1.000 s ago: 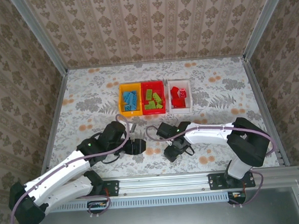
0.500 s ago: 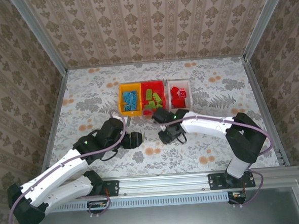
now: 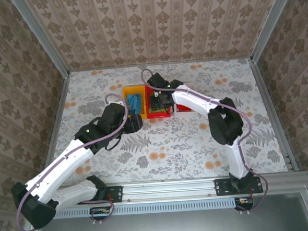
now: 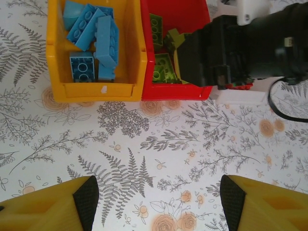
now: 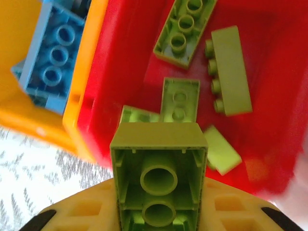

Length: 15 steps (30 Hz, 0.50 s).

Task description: Sort the legos into containers by color

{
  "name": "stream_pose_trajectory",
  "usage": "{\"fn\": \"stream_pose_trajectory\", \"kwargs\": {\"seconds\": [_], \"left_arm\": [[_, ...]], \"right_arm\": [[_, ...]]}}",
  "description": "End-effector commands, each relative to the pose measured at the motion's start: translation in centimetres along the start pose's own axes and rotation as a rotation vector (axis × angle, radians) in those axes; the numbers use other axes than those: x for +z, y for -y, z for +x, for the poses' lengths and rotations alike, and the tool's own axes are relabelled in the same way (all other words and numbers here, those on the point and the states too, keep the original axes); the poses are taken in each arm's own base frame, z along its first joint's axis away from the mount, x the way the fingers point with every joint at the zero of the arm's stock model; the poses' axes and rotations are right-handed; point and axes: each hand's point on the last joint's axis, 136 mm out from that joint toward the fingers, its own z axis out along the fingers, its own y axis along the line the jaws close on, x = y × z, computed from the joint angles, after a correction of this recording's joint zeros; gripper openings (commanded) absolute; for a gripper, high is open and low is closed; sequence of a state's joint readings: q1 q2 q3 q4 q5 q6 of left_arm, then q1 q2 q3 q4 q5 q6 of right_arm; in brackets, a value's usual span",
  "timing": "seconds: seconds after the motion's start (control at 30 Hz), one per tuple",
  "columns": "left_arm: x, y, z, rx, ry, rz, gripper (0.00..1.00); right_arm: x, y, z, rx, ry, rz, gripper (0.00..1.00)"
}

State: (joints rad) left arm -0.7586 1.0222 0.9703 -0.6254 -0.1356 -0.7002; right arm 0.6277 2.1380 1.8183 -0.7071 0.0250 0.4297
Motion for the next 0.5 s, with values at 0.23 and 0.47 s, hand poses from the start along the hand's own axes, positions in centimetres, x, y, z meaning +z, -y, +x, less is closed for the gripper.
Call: {"fn": "stream_pose_trajectory", "kwargs": {"seconds": [0.23, 0.47], "left_arm": [[-1.0, -1.1, -1.2, -0.031, 0.014, -0.017, 0.71], [-0.5, -3.1, -2.1, -0.1, 0.0, -0.041, 0.71]], "right_arm": [[-1.1, 0.7, -2.5, 0.026, 0.025, 0.074, 0.58], [-7.1, 1.7, -3.4, -0.009, 0.162, 0.087, 0.67]]}}
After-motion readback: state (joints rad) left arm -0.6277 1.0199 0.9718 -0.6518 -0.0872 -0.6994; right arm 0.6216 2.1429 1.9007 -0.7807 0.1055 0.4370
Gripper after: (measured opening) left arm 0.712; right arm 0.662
